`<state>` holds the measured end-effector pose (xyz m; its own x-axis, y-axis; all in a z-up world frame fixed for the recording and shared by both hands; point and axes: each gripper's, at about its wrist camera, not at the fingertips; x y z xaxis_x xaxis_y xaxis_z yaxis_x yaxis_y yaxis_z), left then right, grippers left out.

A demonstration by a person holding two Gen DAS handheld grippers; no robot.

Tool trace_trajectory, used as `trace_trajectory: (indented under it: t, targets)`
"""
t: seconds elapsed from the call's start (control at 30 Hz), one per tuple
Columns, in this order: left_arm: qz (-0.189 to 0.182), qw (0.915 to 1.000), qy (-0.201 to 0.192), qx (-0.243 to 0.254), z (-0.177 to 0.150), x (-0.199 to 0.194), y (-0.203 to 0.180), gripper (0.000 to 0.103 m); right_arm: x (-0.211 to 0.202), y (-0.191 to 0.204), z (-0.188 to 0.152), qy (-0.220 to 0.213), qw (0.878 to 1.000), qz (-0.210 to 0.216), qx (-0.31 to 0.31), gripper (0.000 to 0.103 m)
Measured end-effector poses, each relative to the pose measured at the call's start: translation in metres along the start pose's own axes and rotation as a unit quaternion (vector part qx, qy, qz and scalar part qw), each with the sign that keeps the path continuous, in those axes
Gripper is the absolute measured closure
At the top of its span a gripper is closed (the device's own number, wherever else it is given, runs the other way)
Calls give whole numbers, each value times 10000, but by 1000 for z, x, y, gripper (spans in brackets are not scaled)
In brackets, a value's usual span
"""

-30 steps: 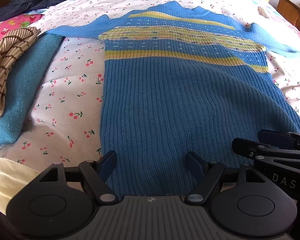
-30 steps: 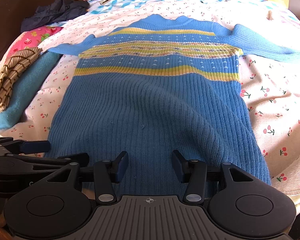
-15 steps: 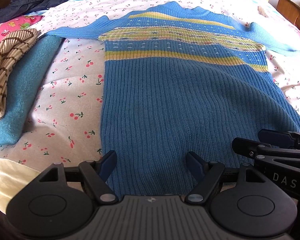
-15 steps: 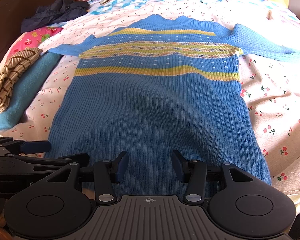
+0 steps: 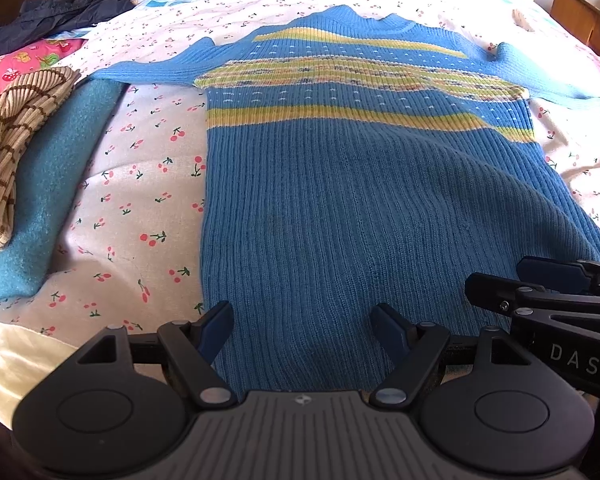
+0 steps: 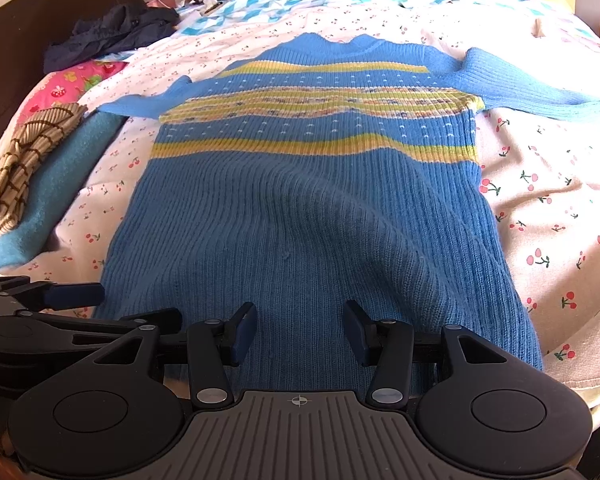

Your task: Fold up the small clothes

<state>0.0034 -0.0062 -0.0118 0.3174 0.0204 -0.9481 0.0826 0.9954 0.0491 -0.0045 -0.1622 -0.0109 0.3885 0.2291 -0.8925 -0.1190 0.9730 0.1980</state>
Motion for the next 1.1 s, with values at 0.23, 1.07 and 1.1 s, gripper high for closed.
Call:
trace_trajectory:
  t: [0.23, 1.07, 1.1]
  targets:
    - [63, 10000, -19, 51, 1, -1, -2, 22, -1, -1, 0, -13, 10000, 52, 26, 55]
    - [-94, 9959, -568, 691, 60, -19, -52, 22, -43, -61, 34, -1041, 9911, 91, 826, 56]
    - [-129, 9950, -632, 760, 67, -21, -59, 22, -47, -71, 37, -1148, 9890, 39, 937, 56]
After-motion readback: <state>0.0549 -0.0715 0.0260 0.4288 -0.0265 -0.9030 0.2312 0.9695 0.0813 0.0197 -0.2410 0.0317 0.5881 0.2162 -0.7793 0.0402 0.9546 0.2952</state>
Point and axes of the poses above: each gripper's, at about its wrist camera, not at the fingertips, and x roughly the way its jaws point, y to its left, z to its top, and after that the axes turned 10 degrees about y, right-handed
